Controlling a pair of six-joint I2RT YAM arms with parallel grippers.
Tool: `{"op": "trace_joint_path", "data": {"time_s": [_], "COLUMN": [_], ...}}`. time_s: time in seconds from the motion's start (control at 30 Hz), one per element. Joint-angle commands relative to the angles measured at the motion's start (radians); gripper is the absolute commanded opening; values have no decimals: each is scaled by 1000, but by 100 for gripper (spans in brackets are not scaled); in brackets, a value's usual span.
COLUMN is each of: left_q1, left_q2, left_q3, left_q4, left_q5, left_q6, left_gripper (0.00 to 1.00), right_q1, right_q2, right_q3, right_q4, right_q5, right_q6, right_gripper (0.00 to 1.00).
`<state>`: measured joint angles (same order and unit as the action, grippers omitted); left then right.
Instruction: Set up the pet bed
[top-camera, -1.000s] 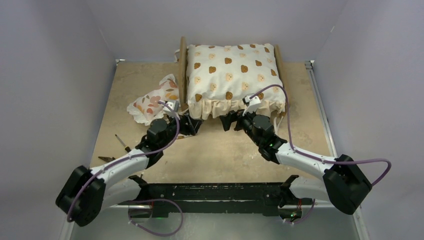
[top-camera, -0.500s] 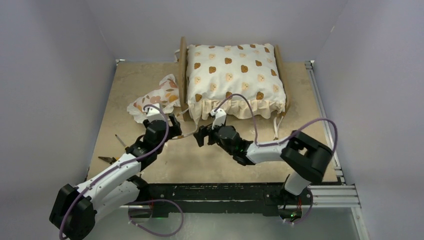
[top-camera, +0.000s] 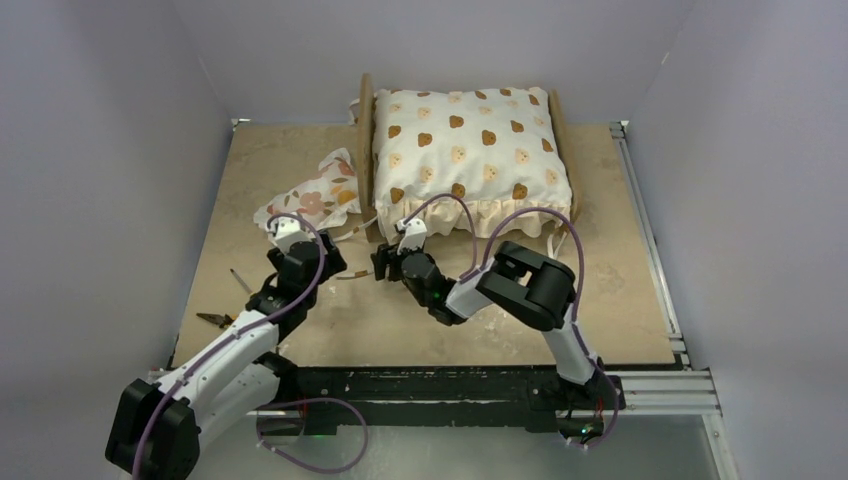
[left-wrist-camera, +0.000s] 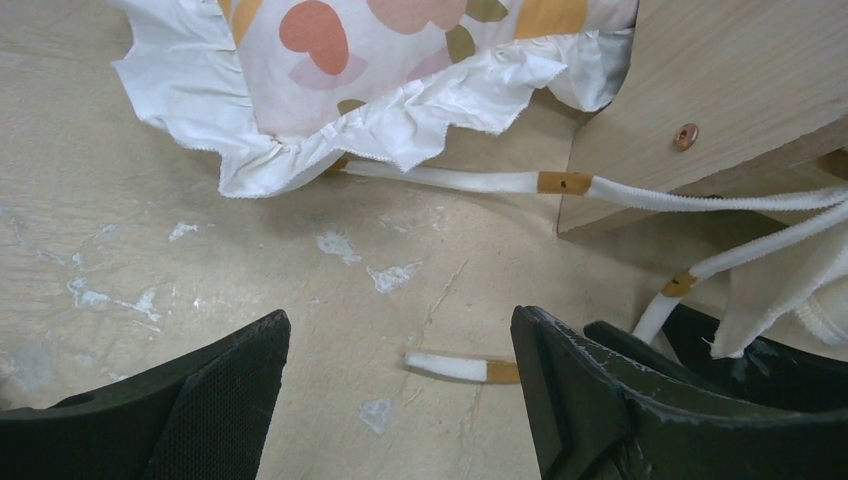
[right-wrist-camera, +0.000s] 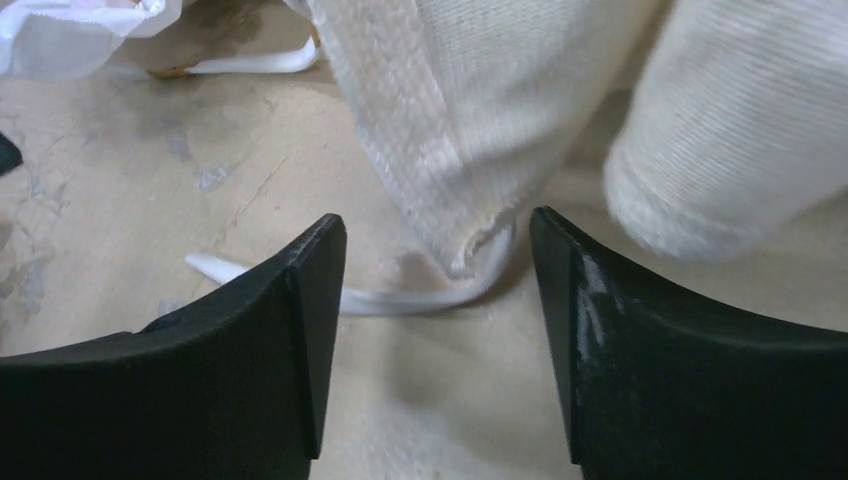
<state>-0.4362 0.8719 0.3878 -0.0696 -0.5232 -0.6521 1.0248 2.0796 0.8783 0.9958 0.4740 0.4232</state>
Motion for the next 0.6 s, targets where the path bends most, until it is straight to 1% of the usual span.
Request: {"op": "trace_joint_path", "data": {"time_s": [0.0,0.03,0.1,0.17,0.2,0.23,0.27,0.33,0.43,0.57], "left_q1": [12,14,18,20,20,21,21,22,26,28], "left_q2": [19,27,42,58,73,89,106,147,234,368], "left_q3": [3,6,11,18,23,31,37,48,93,169], "left_q4": [45,46,48,51,54,51,52,54,103,148], "left_q5": [19,17,17,18,18,10,-1,-25,-59,-54], "left_q6": [-1,1,4,15,25,33,40,53,75,105], "left_gripper": [81,81,81,81,81,81,81,81,81,80], "right_q1": [0,0,0,-2,-2,-2,-2,-2,-2,-5], "right_q2": [59,75,92,82,67,47,26,-25,-81,-115], "right_q3": [78,83,76,50,25,4,-15,-54,-88,-97], "right_q4": [65,57,48,44,39,23,-3,-33,-78,-112], "right_q5": [64,71,87,96,101,105,102,101,126,135], "right_q6": [-26,-26,-25,-24,-22,-12,2,14,19,21], "right_gripper": [63,58,45,26,13,5,0,0,0,0]}}
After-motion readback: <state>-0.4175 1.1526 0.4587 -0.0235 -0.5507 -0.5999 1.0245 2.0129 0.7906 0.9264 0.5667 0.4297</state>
